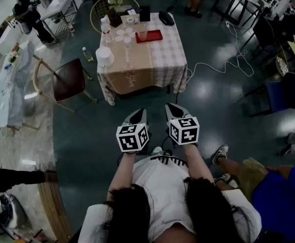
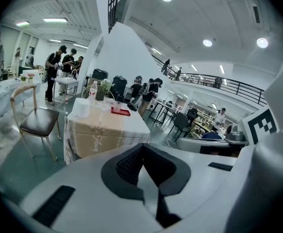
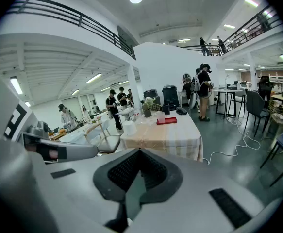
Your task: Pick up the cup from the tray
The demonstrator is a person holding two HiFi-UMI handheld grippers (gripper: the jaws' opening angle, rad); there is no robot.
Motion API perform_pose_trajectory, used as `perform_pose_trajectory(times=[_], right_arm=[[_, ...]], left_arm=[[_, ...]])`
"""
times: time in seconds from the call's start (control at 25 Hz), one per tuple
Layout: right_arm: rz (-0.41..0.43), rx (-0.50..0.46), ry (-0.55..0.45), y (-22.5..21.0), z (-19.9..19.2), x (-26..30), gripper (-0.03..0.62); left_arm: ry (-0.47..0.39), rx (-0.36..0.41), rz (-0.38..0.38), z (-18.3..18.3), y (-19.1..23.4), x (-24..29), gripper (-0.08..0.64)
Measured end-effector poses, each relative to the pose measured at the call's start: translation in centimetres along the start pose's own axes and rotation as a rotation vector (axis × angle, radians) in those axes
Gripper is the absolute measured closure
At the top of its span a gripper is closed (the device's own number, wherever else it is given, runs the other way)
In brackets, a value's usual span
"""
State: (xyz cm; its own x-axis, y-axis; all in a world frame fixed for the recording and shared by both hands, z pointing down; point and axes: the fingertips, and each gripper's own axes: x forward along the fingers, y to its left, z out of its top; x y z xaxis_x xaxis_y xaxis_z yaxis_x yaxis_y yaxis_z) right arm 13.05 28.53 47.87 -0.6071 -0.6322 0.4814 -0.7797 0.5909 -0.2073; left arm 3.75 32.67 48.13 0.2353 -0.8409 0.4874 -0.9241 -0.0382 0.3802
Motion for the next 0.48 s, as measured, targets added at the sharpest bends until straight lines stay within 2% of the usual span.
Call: perform_pose_trajectory(times=[0.32, 0.48], right_arm=[[0.001, -0.005, -0.001, -0.25, 0.26, -0.22, 0.586], [0.028, -0.004, -0.007, -0.37, 0.21, -0.08, 0.584]], left_arm=[[0.001, -0.002, 0.005, 0.03, -0.50, -0.01, 0.553], [-0.014, 0.001, 0.017, 0.33, -0.47, 0.10, 0.552]])
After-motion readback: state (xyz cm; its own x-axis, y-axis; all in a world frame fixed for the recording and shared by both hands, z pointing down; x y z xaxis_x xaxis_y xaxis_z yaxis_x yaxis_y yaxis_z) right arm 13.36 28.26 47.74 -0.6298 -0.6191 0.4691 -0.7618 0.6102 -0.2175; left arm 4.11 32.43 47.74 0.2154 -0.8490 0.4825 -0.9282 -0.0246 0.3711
